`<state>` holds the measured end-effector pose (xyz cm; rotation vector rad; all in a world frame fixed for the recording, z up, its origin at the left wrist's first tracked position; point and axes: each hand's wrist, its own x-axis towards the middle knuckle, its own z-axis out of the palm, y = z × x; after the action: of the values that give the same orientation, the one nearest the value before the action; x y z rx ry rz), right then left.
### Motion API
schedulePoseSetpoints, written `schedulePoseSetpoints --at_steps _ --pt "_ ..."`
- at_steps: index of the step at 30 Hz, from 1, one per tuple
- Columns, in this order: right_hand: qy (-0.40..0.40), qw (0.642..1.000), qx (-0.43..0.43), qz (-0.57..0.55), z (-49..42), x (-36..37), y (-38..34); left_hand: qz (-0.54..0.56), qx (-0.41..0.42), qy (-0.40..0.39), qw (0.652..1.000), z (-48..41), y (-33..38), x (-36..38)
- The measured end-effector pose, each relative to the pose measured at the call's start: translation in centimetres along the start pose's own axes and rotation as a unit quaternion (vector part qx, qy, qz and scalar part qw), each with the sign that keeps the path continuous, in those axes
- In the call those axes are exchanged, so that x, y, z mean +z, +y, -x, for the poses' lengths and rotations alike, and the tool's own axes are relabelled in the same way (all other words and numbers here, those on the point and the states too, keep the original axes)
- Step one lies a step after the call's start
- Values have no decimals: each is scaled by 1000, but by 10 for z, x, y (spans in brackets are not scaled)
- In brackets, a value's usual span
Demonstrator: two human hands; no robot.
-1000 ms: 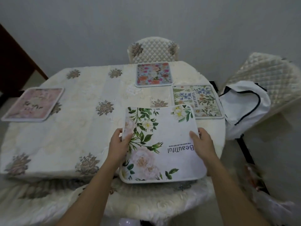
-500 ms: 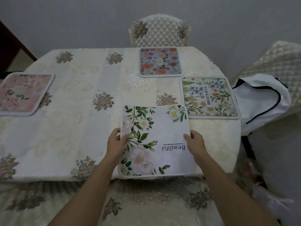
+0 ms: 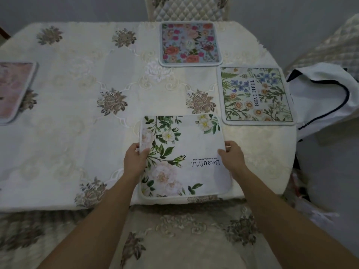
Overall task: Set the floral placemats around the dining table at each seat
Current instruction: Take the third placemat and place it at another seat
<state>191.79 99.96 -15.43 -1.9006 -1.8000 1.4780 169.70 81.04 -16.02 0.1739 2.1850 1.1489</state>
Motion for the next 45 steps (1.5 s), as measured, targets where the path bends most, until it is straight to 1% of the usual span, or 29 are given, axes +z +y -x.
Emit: schedulePoseSetpoints --at_steps 7,11,16,20,21,22,23,24,25,26,27,29,31,33,35,36,38,41,45 --pt "16 999 -18 46 1 0 5 -52 13 9 999 0 2 5" --pt "22 998 -26 50 1 1 8 -63 22 17 998 5 0 5" --pt "30 996 -46 65 3 -1 13 -123 39 39 991 6 1 5" --pt "32 992 -59 104 -1 -4 22 -191 89 52 976 3 -6 3" --pt "33 991 -60 118 -1 -5 24 -219 109 55 968 3 -9 3" --pt "40 988 -62 136 -1 -6 26 -264 139 64 952 3 -13 3" --pt "59 982 -73 166 0 -5 28 -321 171 78 928 4 -17 3" --pt "87 970 -106 201 1 -4 30 -373 201 97 901 5 -21 6" --pt "113 952 -162 235 2 0 32 -406 232 112 877 7 -22 10" --pt "127 929 -229 261 4 7 32 -420 266 108 861 10 -21 16" --pt "122 906 -290 284 5 17 31 -424 301 84 850 11 -20 25" --pt "74 865 -375 324 5 45 25 -435 352 11 829 10 -20 46" --pt "13 841 -407 357 3 73 21 -468 370 -38 802 4 -25 64" --pt "-6 821 -419 387 -2 86 24 -497 372 -48 782 -2 -34 68" --pt "7 802 -428 417 -8 80 34 -509 373 -39 775 -5 -44 58" --pt "15 797 -428 427 -12 74 39 -506 371 -29 778 -7 -48 52" --pt "30 798 -414 437 -17 62 45 -496 359 -9 791 -9 -52 42" --pt "42 810 -386 440 -21 51 50 -483 348 -1 804 -9 -53 39" --pt "12 811 -373 450 -20 31 50 -492 337 -25 802 -5 -45 36"
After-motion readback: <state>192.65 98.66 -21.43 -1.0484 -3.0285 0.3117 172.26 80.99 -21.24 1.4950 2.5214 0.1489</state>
